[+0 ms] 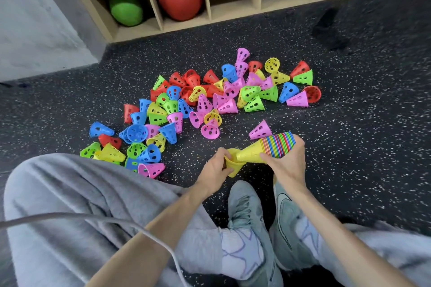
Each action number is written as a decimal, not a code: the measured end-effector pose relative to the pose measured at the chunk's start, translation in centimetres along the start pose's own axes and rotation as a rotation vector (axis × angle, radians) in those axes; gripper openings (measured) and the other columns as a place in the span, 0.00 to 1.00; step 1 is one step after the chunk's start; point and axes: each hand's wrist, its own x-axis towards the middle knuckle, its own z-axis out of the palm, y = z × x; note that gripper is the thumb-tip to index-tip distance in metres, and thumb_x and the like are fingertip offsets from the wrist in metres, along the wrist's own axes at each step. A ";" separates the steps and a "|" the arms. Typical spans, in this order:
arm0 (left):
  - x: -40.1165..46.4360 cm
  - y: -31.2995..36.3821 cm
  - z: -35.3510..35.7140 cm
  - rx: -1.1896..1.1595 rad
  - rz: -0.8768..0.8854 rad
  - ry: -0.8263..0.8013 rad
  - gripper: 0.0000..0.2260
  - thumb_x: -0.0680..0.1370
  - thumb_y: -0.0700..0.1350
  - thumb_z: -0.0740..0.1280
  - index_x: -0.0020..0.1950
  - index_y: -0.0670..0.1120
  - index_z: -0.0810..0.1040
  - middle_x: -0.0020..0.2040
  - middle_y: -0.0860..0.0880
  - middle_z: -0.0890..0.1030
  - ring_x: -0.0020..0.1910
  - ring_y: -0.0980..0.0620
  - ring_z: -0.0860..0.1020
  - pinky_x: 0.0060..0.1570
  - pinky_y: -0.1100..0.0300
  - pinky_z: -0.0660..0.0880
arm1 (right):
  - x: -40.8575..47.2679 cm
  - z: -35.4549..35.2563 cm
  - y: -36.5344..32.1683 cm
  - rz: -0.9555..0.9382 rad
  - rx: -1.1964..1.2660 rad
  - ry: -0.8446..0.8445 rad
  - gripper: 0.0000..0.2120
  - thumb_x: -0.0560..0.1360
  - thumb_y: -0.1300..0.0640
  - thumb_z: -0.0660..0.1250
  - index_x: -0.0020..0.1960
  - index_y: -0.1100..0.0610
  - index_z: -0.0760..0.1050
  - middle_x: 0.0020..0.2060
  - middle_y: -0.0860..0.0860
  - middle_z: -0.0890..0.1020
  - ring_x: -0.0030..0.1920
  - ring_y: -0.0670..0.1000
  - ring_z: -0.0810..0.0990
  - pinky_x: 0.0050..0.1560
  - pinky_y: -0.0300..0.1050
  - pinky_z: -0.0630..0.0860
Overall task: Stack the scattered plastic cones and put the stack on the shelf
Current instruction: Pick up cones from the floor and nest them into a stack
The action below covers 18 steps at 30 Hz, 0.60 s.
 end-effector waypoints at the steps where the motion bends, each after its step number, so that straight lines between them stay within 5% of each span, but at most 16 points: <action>1: -0.2 0.5 0.0 -0.003 0.033 0.000 0.16 0.80 0.39 0.70 0.57 0.52 0.65 0.50 0.50 0.75 0.46 0.49 0.75 0.47 0.52 0.71 | -0.1 0.0 -0.1 -0.009 -0.025 -0.006 0.44 0.61 0.54 0.84 0.70 0.58 0.64 0.58 0.51 0.72 0.60 0.54 0.75 0.65 0.57 0.73; 5: -0.7 1.6 0.3 -0.035 0.167 0.019 0.15 0.80 0.37 0.69 0.60 0.49 0.68 0.56 0.52 0.74 0.52 0.51 0.72 0.51 0.57 0.68 | -0.2 -0.1 0.0 -0.018 -0.036 -0.010 0.45 0.62 0.55 0.84 0.72 0.60 0.64 0.61 0.54 0.73 0.62 0.54 0.74 0.65 0.54 0.72; 10: -0.9 2.5 0.8 -0.102 0.228 0.071 0.22 0.82 0.42 0.67 0.72 0.58 0.65 0.67 0.53 0.72 0.63 0.55 0.73 0.63 0.59 0.70 | -0.2 -0.4 -0.1 0.011 0.039 -0.072 0.41 0.63 0.56 0.83 0.68 0.56 0.64 0.56 0.48 0.72 0.55 0.49 0.74 0.57 0.44 0.73; 18: -0.9 2.5 0.9 -0.162 0.182 0.173 0.19 0.81 0.43 0.69 0.71 0.52 0.72 0.64 0.54 0.77 0.62 0.58 0.74 0.63 0.61 0.70 | -0.9 0.9 0.8 0.005 0.076 -0.268 0.38 0.70 0.54 0.79 0.72 0.54 0.62 0.59 0.47 0.73 0.59 0.47 0.74 0.62 0.47 0.74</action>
